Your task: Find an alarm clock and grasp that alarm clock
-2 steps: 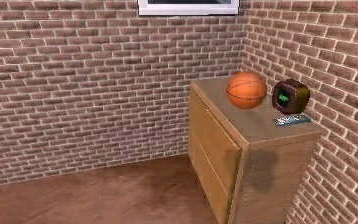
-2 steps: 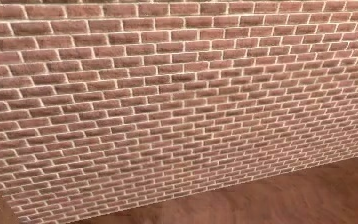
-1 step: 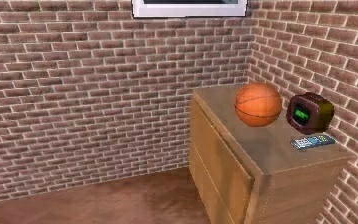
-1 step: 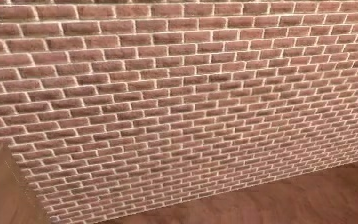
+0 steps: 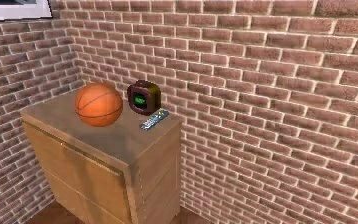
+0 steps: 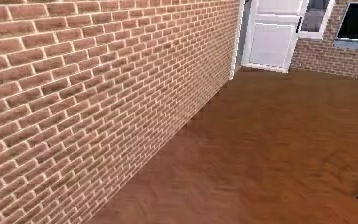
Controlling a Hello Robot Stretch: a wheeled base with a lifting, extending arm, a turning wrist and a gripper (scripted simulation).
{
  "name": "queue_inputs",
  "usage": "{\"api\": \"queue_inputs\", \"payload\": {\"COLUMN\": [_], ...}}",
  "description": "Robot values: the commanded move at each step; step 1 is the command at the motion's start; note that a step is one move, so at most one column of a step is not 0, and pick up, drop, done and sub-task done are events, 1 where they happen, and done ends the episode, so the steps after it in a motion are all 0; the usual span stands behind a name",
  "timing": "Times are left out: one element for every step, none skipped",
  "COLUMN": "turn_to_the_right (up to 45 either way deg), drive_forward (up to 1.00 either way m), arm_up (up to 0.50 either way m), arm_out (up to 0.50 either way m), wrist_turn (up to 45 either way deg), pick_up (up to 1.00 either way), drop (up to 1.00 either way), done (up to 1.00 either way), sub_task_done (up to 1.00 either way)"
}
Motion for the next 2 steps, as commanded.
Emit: {"api": "queue_inputs", "payload": {"turn_to_the_right": [30.0,0.0], "drive_forward": [0.00,0.35], "arm_up": [0.00,0.00], "arm_out": [0.00,0.00], "wrist_turn": [0.0,0.0], "pick_up": [0.00,0.00], "drop": [0.00,0.00], "done": [0.00,0.00], "sub_task_done": [0.00,0.00]}}
